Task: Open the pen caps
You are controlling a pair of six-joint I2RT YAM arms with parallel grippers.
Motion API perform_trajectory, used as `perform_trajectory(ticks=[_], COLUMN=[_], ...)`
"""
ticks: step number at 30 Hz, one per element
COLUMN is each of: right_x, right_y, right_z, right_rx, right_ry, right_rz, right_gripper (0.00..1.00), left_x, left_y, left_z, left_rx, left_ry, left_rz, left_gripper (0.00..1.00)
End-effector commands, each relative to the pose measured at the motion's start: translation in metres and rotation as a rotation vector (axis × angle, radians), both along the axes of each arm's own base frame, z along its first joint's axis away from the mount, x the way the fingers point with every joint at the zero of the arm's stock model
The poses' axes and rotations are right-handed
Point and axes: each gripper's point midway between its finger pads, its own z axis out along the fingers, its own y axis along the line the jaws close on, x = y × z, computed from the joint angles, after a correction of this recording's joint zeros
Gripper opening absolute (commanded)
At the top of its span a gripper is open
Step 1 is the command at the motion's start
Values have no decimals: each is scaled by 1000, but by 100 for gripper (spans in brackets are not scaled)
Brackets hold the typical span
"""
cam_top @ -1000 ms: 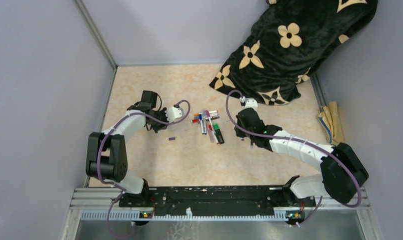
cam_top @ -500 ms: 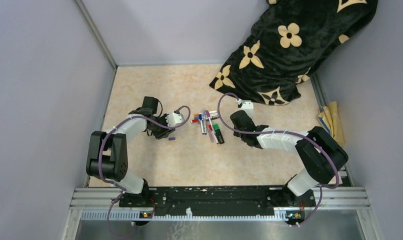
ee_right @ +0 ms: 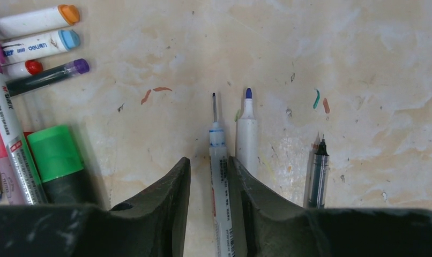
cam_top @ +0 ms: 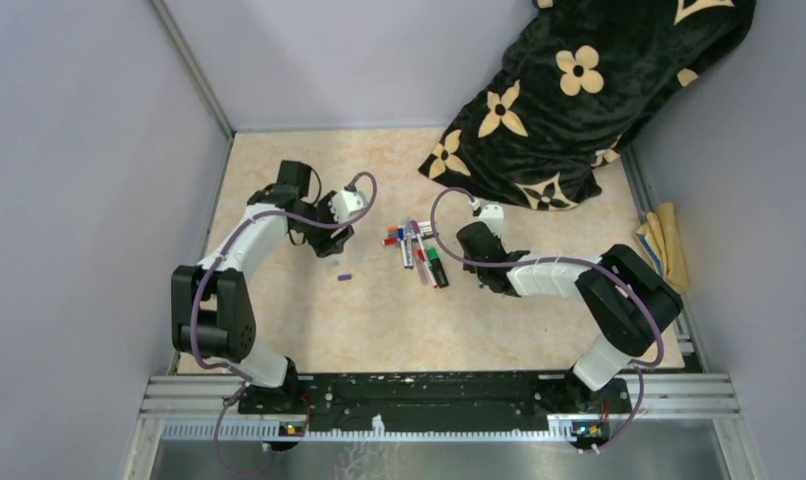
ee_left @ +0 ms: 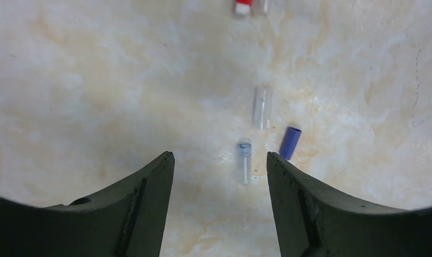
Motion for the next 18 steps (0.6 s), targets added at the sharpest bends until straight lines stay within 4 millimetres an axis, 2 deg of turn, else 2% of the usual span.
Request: perform_trajectory(ticks=[1, 5, 8, 10, 13, 15, 18], right_x=[5, 3, 5, 7, 9, 10, 9], right_y=[4, 2, 0, 1, 16, 31, 62], right_z=[-4, 2, 25, 44, 73, 86, 88], right_rx=[-6, -3, 5, 17, 61, 75, 102], right_ry=[-12, -15, -49, -79, -130, -143, -121], right_rz=[-3, -6, -10, -8, 34, 76, 180], right_gripper=[31, 29, 29, 34, 37, 38, 38], left_x=[-2, -2, 0, 2, 5, 5, 6], left_y=[-12, -15, -14, -13, -10, -9, -6], left_z=[38, 59, 76, 87, 102, 107, 110], left_rx=[-94, -128, -148, -168, -200, -218, -228], left_ry=[43, 25, 9, -1, -15, -19, -12], left_rz=[20, 27, 54, 71, 102, 123, 157], left_gripper=[70, 71, 73, 83, 98, 99, 99])
